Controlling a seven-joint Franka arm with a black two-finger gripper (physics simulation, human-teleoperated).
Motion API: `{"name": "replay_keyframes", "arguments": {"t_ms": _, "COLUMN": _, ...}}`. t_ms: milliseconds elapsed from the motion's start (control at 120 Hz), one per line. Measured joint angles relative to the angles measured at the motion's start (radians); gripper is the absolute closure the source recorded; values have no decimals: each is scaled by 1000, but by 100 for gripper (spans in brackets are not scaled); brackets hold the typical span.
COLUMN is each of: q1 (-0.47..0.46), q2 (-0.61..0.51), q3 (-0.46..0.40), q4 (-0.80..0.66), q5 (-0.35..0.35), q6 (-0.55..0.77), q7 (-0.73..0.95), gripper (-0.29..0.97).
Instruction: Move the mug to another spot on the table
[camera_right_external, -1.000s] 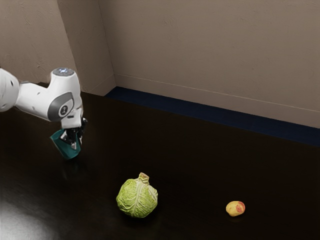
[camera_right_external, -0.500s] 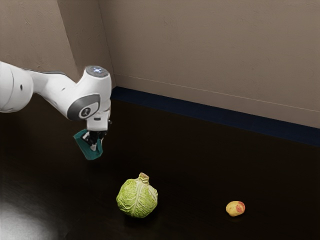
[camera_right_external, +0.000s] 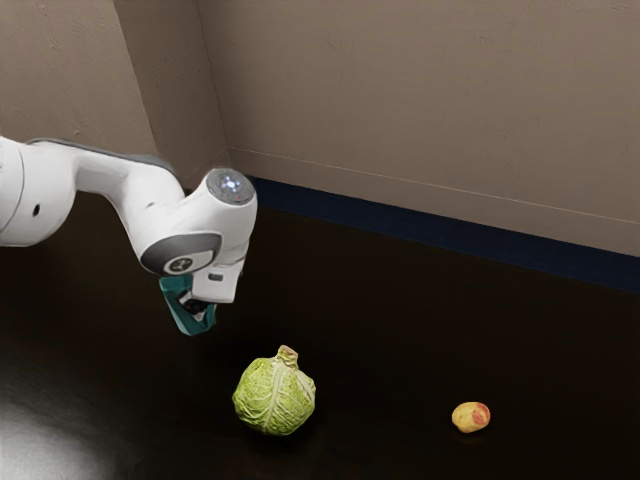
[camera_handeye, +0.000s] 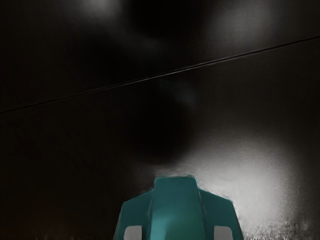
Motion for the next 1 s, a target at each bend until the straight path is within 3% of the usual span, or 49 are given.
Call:
{"name": "replay_keyframes", "arguments": {"t_ms": 458, "q1": -28, "q2": -42, "q3": -73, "q4": -142, "q5": 116, "q6": 80, "q7": -171, "gripper": 79}}
{"name": "replay_keyframes", "arguments": {"t_ms": 800, "q1": -25, "q2": -38, "q3": -77, "q4": -169, "q5": 193, "q6": 85, "q7": -322, "gripper": 78}}
{"name": "replay_keyframes", "arguments": {"t_ms": 1000, "q1": -24, "q2": -32, "q3": -80, "q4": -169, "q5": 148, "q6": 10, "q7": -426, "gripper": 41}}
